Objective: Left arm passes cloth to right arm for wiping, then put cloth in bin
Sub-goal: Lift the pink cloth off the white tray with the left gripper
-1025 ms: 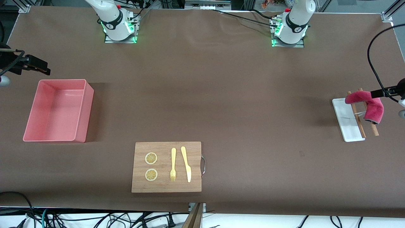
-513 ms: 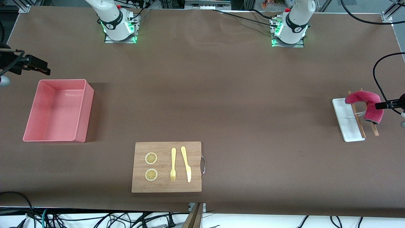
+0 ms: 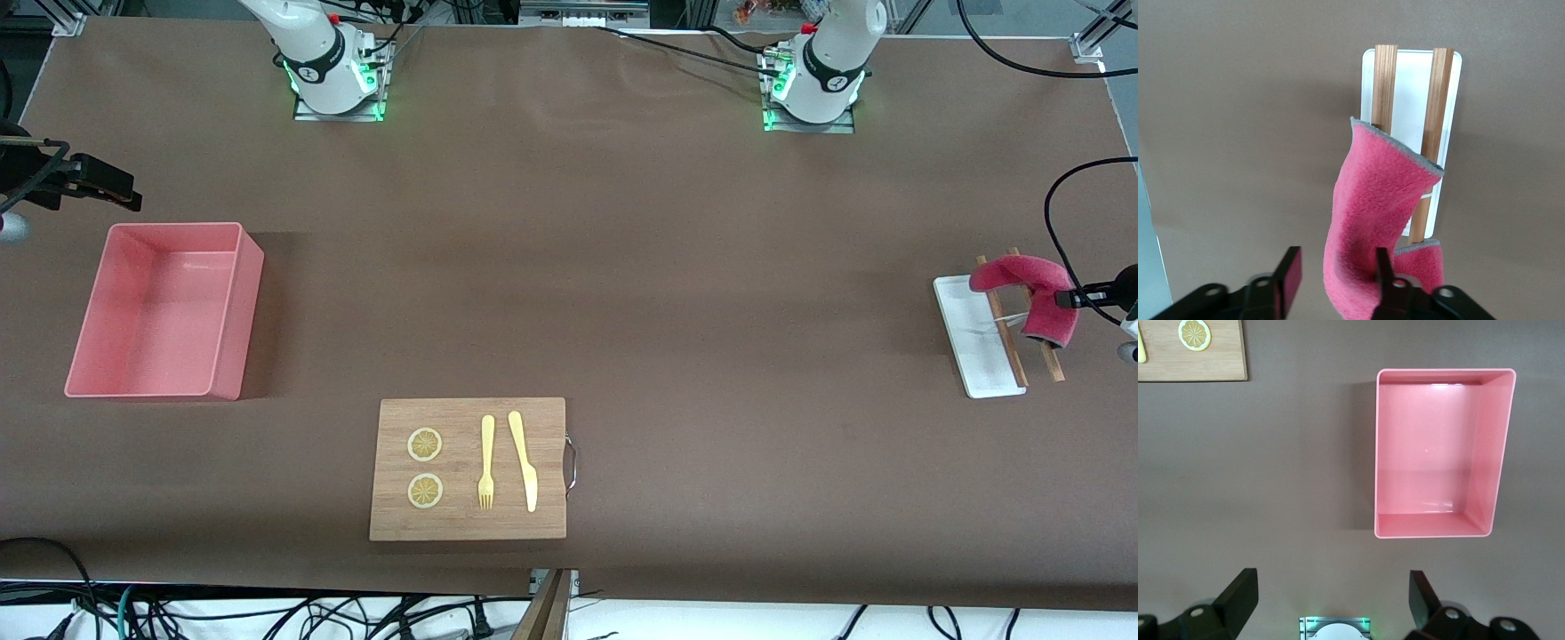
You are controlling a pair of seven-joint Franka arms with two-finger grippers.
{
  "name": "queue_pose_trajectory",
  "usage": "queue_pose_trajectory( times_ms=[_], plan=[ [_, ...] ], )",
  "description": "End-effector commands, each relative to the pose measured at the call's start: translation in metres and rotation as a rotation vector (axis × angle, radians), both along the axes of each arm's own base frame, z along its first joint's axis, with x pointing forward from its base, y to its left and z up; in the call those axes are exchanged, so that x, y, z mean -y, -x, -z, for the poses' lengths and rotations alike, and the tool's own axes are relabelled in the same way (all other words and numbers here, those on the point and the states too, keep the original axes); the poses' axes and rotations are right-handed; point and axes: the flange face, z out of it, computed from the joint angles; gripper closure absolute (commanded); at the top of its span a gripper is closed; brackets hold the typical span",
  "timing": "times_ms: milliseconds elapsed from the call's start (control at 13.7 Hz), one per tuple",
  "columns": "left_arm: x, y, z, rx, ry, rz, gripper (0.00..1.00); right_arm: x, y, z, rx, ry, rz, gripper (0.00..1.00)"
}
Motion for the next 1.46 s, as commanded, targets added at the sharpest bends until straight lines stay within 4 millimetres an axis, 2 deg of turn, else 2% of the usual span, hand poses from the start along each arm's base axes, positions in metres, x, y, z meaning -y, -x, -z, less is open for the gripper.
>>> queue_pose_trajectory(
  times_ms=[0,293,366,439,659,879,952,1099,1172,1245,1318,1392],
  plan=[
    [-0.001,0.0,0.0,0.009,0.035,0.026,0.69,0.002,0.001,-0.002,0.007,-0.014,-0.009,0.0],
    [0.001,-0.002,0.01,-0.003,0.042,0.027,0.69,0.002,0.001,-0.002,0.007,-0.015,-0.009,0.0],
    [0.002,-0.003,0.01,0.003,0.051,0.022,0.81,0.002,0.0,-0.001,0.006,-0.015,-0.009,0.0],
    [0.005,-0.004,0.013,0.001,0.055,0.025,0.98,0.002,-0.001,0.001,0.003,-0.014,-0.009,0.0],
    [0.012,-0.011,0.007,0.013,0.049,0.034,1.0,0.003,-0.002,0.003,0.003,-0.016,-0.009,0.0],
    [0.015,-0.014,-0.007,0.031,0.045,0.045,1.0,0.0,-0.006,0.008,0.003,-0.017,-0.014,0.0],
    [0.019,-0.015,-0.021,0.041,0.044,0.048,1.0,0.002,-0.007,0.01,0.0,-0.017,-0.01,0.0],
    [0.047,-0.02,-0.063,0.014,0.061,0.069,1.0,0.002,-0.008,0.011,-0.002,-0.018,-0.01,0.0],
    [0.065,-0.026,-0.085,0.0,0.073,0.083,1.0,0.003,-0.009,0.014,-0.003,-0.018,-0.008,0.0],
    [0.087,-0.032,-0.103,-0.005,0.084,0.102,1.0,0.002,-0.014,0.024,-0.022,-0.02,-0.009,0.0],
    [0.106,-0.036,-0.117,-0.002,0.099,0.108,1.0,0.004,-0.016,0.027,-0.025,-0.017,-0.009,0.0],
    [0.133,-0.042,-0.128,0.006,0.115,0.14,1.0,0.004,-0.021,0.039,-0.045,-0.016,-0.009,0.0]
  ],
)
